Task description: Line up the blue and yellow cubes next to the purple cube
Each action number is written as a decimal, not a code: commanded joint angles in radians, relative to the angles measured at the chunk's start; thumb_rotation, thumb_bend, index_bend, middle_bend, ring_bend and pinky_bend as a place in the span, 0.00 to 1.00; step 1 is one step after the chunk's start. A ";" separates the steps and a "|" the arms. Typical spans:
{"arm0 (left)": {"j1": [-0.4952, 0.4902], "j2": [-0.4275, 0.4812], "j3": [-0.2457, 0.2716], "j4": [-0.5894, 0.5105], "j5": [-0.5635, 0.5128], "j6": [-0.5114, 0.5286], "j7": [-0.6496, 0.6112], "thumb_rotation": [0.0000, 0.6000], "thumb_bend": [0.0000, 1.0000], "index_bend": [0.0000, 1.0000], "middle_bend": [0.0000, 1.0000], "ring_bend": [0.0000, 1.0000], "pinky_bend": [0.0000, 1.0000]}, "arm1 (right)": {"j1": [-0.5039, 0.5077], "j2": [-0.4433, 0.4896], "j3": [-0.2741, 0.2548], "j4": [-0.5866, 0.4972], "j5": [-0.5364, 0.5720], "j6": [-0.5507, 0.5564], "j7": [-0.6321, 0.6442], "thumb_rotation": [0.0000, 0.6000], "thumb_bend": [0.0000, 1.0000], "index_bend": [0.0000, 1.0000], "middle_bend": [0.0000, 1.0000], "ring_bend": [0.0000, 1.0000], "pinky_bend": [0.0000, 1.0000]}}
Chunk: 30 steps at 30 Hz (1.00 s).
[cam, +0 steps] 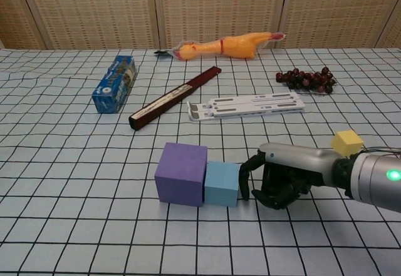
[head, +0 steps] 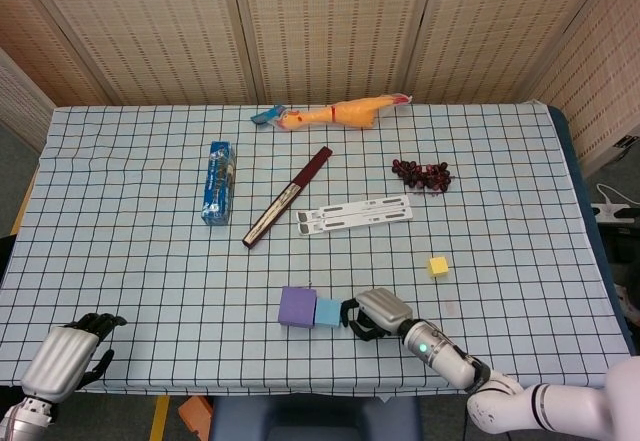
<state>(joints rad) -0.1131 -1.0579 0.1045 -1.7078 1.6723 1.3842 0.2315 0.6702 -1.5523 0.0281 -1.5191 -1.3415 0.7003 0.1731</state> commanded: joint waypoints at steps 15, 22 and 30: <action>-0.001 0.001 0.001 0.001 -0.001 -0.004 -0.003 1.00 0.43 0.32 0.34 0.31 0.59 | 0.015 -0.020 0.002 0.038 -0.053 0.012 0.091 1.00 0.51 0.50 0.99 0.91 1.00; -0.002 0.002 0.001 0.002 -0.002 -0.005 -0.007 1.00 0.44 0.32 0.35 0.31 0.59 | 0.019 -0.011 -0.002 0.042 -0.057 0.011 0.094 1.00 0.51 0.50 0.99 0.91 1.00; -0.001 0.002 0.002 0.001 -0.002 -0.005 -0.005 1.00 0.44 0.33 0.36 0.32 0.59 | -0.023 0.065 0.012 0.004 -0.051 0.150 -0.097 1.00 0.29 0.46 0.99 0.91 1.00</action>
<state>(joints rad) -0.1146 -1.0555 0.1063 -1.7068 1.6698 1.3793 0.2265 0.6690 -1.5135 0.0313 -1.5027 -1.4043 0.7914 0.1657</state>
